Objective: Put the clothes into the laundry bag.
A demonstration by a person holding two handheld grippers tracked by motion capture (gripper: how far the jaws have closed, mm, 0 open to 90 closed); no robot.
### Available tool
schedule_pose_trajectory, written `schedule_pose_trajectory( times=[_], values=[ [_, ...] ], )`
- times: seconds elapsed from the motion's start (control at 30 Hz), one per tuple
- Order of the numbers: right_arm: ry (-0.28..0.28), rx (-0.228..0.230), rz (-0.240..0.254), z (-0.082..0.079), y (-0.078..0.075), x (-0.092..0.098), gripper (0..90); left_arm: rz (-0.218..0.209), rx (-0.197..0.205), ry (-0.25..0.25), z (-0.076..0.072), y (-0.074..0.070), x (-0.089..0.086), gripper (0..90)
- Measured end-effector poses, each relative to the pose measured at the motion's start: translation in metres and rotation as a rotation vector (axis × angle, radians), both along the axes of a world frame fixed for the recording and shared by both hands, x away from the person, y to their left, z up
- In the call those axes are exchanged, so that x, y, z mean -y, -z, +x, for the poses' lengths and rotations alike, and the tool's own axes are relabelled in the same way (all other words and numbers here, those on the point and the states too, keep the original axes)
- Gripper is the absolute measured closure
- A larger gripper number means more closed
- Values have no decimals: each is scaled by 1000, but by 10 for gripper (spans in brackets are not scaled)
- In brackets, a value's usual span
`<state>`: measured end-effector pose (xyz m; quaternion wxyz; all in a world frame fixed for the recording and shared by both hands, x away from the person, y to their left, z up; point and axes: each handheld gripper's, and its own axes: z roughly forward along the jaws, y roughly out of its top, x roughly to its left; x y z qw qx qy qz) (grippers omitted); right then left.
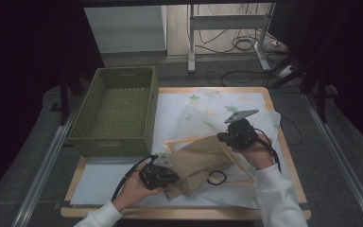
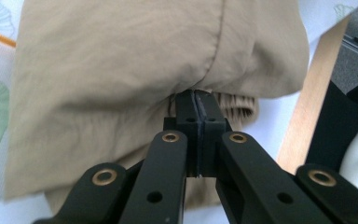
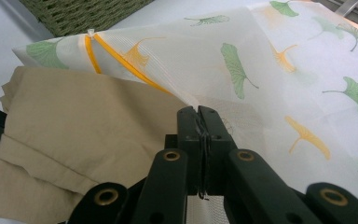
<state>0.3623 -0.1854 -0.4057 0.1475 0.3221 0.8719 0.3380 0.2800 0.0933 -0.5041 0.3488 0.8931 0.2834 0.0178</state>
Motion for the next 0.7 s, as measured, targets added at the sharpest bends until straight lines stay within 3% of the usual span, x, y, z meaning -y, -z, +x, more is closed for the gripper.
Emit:
schedule_pose_trajectory(
  times=[0.7],
  values=[
    [-1,-7,-1,-1,0,-1,873,-4,-3,-9,23,-1,28,900]
  ],
)
